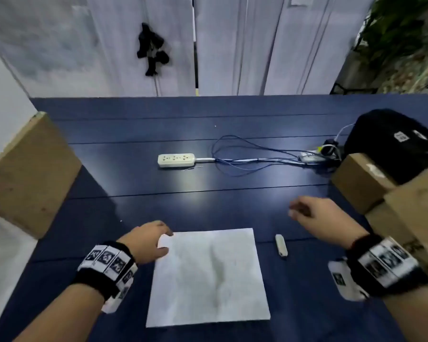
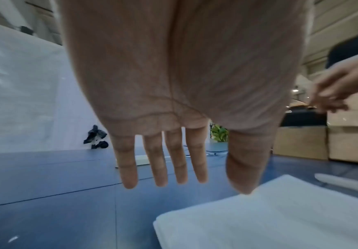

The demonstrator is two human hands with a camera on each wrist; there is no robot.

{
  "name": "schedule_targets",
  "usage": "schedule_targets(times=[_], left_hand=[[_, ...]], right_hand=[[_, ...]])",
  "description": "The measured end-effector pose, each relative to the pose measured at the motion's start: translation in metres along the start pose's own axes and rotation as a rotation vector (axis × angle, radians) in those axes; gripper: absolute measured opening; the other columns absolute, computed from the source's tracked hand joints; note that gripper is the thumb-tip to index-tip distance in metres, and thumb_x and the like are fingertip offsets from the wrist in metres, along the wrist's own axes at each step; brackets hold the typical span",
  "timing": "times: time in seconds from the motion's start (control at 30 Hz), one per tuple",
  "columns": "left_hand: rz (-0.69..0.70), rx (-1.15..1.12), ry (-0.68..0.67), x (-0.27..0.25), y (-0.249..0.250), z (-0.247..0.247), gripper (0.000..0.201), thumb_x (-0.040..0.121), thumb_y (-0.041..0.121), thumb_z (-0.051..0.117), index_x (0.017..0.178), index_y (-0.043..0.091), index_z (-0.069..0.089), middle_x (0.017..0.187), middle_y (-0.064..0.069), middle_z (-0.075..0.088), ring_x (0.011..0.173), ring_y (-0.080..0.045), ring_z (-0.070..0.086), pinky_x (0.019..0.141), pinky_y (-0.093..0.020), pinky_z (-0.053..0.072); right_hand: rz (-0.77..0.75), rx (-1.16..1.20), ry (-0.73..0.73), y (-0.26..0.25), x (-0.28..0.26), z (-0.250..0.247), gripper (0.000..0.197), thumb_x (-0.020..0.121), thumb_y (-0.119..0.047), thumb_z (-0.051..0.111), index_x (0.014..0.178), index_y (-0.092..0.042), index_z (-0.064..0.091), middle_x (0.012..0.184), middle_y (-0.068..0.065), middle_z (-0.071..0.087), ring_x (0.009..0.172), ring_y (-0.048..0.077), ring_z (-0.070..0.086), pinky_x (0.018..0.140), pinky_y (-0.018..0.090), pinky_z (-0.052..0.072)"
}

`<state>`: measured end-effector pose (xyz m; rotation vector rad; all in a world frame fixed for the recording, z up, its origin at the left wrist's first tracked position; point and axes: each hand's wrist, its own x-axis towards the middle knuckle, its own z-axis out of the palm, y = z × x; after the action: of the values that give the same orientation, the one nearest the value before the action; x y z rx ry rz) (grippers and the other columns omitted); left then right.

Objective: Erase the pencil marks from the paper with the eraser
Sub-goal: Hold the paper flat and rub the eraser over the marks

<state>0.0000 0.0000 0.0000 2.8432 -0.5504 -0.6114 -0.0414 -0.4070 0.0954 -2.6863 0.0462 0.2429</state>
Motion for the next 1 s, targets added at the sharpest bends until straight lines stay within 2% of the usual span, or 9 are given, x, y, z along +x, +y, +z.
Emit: schedule_targets(times=[0.23, 0.37, 0.47, 0.53, 0.6, 0.7, 0.77, 0.87, 1.0], left_hand=[[0.035, 0.127, -0.051, 0.016, -0.008, 0.045, 0.074, 0.069, 0.051, 0.077, 0.135, 0.026, 0.052, 0.132, 0.011, 0.044, 0.118, -0.011, 0.051, 0.1, -0.024, 0.042], [0.038, 0.204, 0.01, 0.02, -0.006, 0.054, 0.082, 0.065, 0.051, 0.083, 0.136, 0.023, 0.052, 0.129, 0.005, 0.047, 0.114, -0.016, 0.053, 0.097, -0.028, 0.044], [0.051, 0.227, 0.043, 0.016, -0.008, 0.057, 0.084, 0.067, 0.054, 0.082, 0.137, 0.019, 0.052, 0.13, 0.001, 0.05, 0.116, -0.019, 0.052, 0.098, -0.029, 0.042], [0.049, 0.187, 0.063, 0.01, -0.011, 0.057, 0.086, 0.066, 0.056, 0.082, 0.138, 0.018, 0.052, 0.132, 0.001, 0.05, 0.118, -0.02, 0.051, 0.1, -0.029, 0.042], [0.049, 0.149, 0.087, 0.005, -0.016, 0.059, 0.088, 0.066, 0.057, 0.082, 0.138, 0.016, 0.051, 0.134, 0.001, 0.049, 0.119, -0.019, 0.052, 0.099, -0.026, 0.041], [0.062, 0.088, 0.114, 0.003, -0.024, 0.062, 0.089, 0.067, 0.059, 0.08, 0.138, 0.015, 0.052, 0.134, 0.003, 0.046, 0.12, -0.017, 0.051, 0.098, -0.022, 0.038], [0.077, 0.064, 0.105, 0.003, -0.031, 0.064, 0.09, 0.066, 0.059, 0.081, 0.139, 0.015, 0.052, 0.136, 0.005, 0.044, 0.123, -0.015, 0.049, 0.101, -0.022, 0.038], [0.1, 0.058, 0.042, 0.0, -0.037, 0.057, 0.094, 0.064, 0.054, 0.085, 0.141, 0.013, 0.05, 0.143, 0.007, 0.042, 0.13, -0.014, 0.044, 0.107, -0.024, 0.036], [0.125, 0.06, 0.024, -0.004, -0.044, 0.053, 0.095, 0.062, 0.048, 0.088, 0.141, 0.013, 0.049, 0.147, 0.005, 0.04, 0.134, -0.014, 0.04, 0.108, -0.021, 0.034]], right_hand=[[0.1, -0.407, -0.248, 0.029, 0.078, 0.089, 0.031, 0.086, -0.036, 0.068, 0.109, -0.015, 0.065, 0.11, 0.007, 0.069, 0.102, 0.027, 0.062, 0.082, 0.028, 0.046], [0.186, -0.423, -0.286, 0.038, 0.062, 0.116, 0.038, 0.078, -0.039, 0.076, 0.097, -0.006, 0.068, 0.088, 0.008, 0.074, 0.06, 0.019, 0.061, 0.049, 0.02, 0.044], [0.217, -0.346, -0.24, 0.041, 0.05, 0.128, 0.025, 0.075, -0.027, 0.075, 0.064, -0.006, 0.07, 0.054, 0.003, 0.068, 0.045, 0.019, 0.062, 0.037, 0.017, 0.04], [0.204, -0.393, -0.188, 0.037, 0.041, 0.134, 0.029, 0.075, -0.024, 0.074, 0.053, -0.008, 0.063, 0.052, 0.002, 0.065, 0.042, 0.014, 0.06, 0.036, 0.016, 0.039], [0.216, -0.429, -0.133, 0.03, 0.03, 0.137, 0.013, 0.082, -0.016, 0.068, 0.071, -0.008, 0.066, 0.071, 0.008, 0.071, 0.045, 0.014, 0.056, 0.033, 0.018, 0.038], [0.129, -0.457, -0.059, 0.016, 0.017, 0.135, 0.028, 0.089, -0.015, 0.056, 0.113, -0.01, 0.069, 0.113, 0.012, 0.07, 0.09, 0.027, 0.066, 0.066, 0.025, 0.048], [-0.026, -0.407, 0.018, -0.007, 0.013, 0.136, 0.034, 0.087, -0.033, 0.051, 0.107, -0.014, 0.07, 0.107, 0.01, 0.072, 0.101, 0.032, 0.064, 0.083, 0.032, 0.049], [-0.233, -0.442, -0.037, -0.056, 0.019, 0.15, 0.036, 0.086, -0.045, 0.048, 0.099, -0.017, 0.067, 0.098, 0.001, 0.067, 0.092, 0.027, 0.061, 0.083, 0.04, 0.051], [-0.511, -0.399, -0.085, -0.122, 0.042, 0.184, 0.023, 0.091, -0.035, 0.059, 0.108, -0.022, 0.067, 0.1, -0.005, 0.06, 0.091, 0.017, 0.057, 0.079, 0.03, 0.046]])
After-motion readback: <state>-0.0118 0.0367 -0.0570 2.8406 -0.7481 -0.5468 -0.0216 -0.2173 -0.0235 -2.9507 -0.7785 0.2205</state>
